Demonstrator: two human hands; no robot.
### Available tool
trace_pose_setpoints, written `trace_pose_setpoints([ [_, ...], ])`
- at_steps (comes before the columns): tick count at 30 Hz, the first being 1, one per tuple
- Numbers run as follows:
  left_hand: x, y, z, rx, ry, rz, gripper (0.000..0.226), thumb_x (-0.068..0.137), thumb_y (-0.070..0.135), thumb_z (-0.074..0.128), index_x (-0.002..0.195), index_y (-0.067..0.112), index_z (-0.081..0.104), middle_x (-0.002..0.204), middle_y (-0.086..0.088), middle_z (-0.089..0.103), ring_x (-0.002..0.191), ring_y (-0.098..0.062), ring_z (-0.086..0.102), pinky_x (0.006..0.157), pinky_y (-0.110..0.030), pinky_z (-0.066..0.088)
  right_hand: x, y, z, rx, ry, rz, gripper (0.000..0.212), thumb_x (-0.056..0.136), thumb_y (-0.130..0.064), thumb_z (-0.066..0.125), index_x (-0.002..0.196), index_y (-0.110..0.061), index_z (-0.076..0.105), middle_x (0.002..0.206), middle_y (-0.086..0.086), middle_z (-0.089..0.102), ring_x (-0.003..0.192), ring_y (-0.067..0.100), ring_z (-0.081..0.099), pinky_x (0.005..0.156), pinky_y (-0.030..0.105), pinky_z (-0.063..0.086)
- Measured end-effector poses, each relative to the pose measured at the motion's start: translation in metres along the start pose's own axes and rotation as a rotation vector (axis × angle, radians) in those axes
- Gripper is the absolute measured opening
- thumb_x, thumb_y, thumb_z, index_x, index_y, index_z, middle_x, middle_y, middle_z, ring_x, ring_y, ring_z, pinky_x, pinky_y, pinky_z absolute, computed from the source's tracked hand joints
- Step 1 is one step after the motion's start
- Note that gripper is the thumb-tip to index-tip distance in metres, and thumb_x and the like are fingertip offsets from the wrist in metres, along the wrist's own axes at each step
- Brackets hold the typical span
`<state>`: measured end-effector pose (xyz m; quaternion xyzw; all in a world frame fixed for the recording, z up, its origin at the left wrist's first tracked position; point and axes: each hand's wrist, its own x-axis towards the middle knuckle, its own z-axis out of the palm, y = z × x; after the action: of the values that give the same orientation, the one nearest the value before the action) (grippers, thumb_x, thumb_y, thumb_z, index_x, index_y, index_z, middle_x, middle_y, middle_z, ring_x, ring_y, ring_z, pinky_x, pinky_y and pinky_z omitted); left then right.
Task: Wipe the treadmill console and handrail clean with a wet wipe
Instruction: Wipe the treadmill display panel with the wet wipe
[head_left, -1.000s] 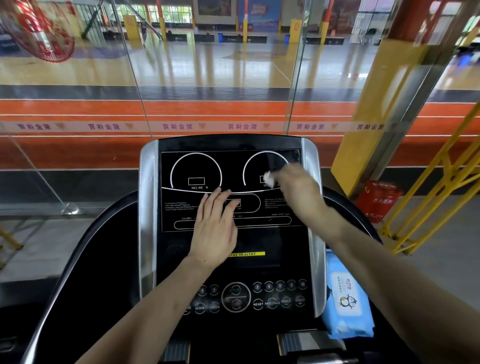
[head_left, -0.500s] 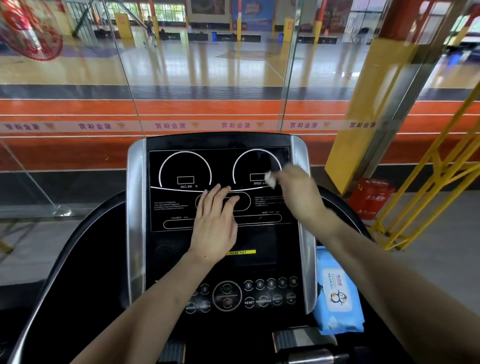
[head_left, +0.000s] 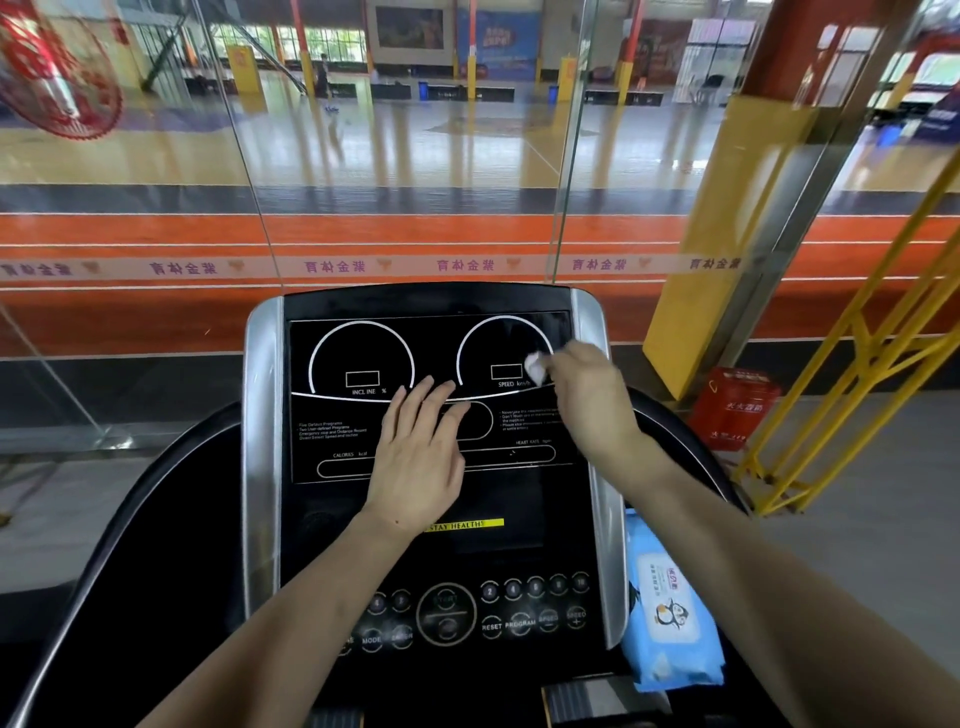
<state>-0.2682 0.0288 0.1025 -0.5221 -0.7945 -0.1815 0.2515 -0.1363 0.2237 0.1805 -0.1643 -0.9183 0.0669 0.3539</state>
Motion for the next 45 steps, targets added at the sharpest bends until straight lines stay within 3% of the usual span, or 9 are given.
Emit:
trace_pose_setpoints([
  [6,0.003,0.000,0.000,0.000,0.005,0.005,0.050,0.091,0.018,0.049,0.141,0.013,0.053,0.153,-0.010,0.045,0.152,-0.033,0.032,0.127,-0.056,0.020,0.039,-0.001,-0.006,0.016,0.101,0.121,0.016,0.085,0.008,0.063,0.079,-0.003,0.073,0.078,0.015,0.063,0.078,0.037,0.062,0.070,0.042,0.055],
  [9,0.000,-0.003,0.000,-0.002,0.014,0.004,0.050,0.090,0.018,0.051,0.140,0.013,0.053,0.153,-0.010,0.045,0.152,-0.033,0.033,0.128,-0.055,0.020,-0.015,-0.003,0.007,0.048,0.104,0.041,0.023,0.082,0.009,0.069,0.078,-0.013,0.072,0.074,-0.003,0.053,0.067,0.021,0.053,0.066,0.034,0.050],
  [13,0.001,-0.007,-0.003,-0.013,0.009,0.009,0.051,0.091,0.020,0.048,0.142,0.014,0.052,0.154,-0.009,0.044,0.152,-0.033,0.031,0.129,-0.054,0.018,-0.041,-0.003,0.010,0.077,0.046,0.016,0.031,0.080,0.015,0.069,0.086,-0.016,0.073,0.085,-0.004,0.064,0.078,0.022,0.064,0.074,0.037,0.056],
  [17,0.003,-0.011,-0.009,-0.025,0.023,-0.019,0.051,0.093,0.021,0.042,0.142,0.014,0.052,0.154,-0.010,0.044,0.152,-0.032,0.032,0.129,-0.054,0.018,0.006,-0.005,0.000,0.112,0.182,0.167,0.029,0.085,0.013,0.064,0.088,-0.014,0.071,0.083,0.002,0.062,0.063,0.019,0.058,0.065,0.020,0.046],
  [20,0.001,-0.018,-0.012,-0.034,0.038,-0.038,0.051,0.094,0.022,0.040,0.143,0.013,0.051,0.155,-0.011,0.044,0.152,-0.033,0.032,0.128,-0.054,0.018,0.026,-0.016,0.005,0.131,0.194,0.306,0.020,0.093,0.005,0.058,0.098,-0.007,0.074,0.097,0.014,0.064,0.076,0.034,0.065,0.075,0.038,0.055],
  [25,-0.007,-0.033,-0.019,-0.021,0.075,-0.076,0.051,0.092,0.019,0.042,0.142,0.011,0.053,0.152,-0.013,0.048,0.150,-0.034,0.035,0.127,-0.055,0.020,0.045,-0.078,0.040,0.183,0.097,0.261,0.019,0.096,-0.005,0.055,0.105,-0.008,0.071,0.103,0.008,0.060,0.090,0.020,0.054,0.081,0.034,0.049],
  [30,-0.018,-0.052,-0.025,0.015,0.084,-0.090,0.051,0.090,0.016,0.045,0.140,0.012,0.054,0.152,-0.011,0.048,0.150,-0.033,0.035,0.128,-0.054,0.019,0.060,-0.111,0.049,0.112,-0.031,0.019,0.026,0.081,0.005,0.061,0.100,-0.009,0.073,0.096,0.014,0.057,0.089,0.031,0.057,0.074,0.033,0.046],
  [37,-0.020,-0.067,-0.036,-0.015,0.106,-0.127,0.048,0.094,0.018,0.044,0.140,0.011,0.056,0.151,-0.012,0.049,0.150,-0.034,0.035,0.128,-0.054,0.021,0.044,-0.054,0.027,0.032,0.303,0.367,0.022,0.087,0.010,0.060,0.083,-0.005,0.075,0.084,0.016,0.062,0.072,0.036,0.062,0.065,0.042,0.051],
  [45,-0.018,-0.067,-0.028,-0.017,0.093,-0.111,0.050,0.091,0.014,0.052,0.141,0.012,0.054,0.153,-0.012,0.048,0.151,-0.034,0.034,0.127,-0.055,0.021,0.064,-0.104,0.051,0.129,0.073,0.085,0.025,0.083,0.014,0.062,0.084,-0.008,0.073,0.082,0.013,0.054,0.068,0.035,0.059,0.064,0.035,0.050],
])
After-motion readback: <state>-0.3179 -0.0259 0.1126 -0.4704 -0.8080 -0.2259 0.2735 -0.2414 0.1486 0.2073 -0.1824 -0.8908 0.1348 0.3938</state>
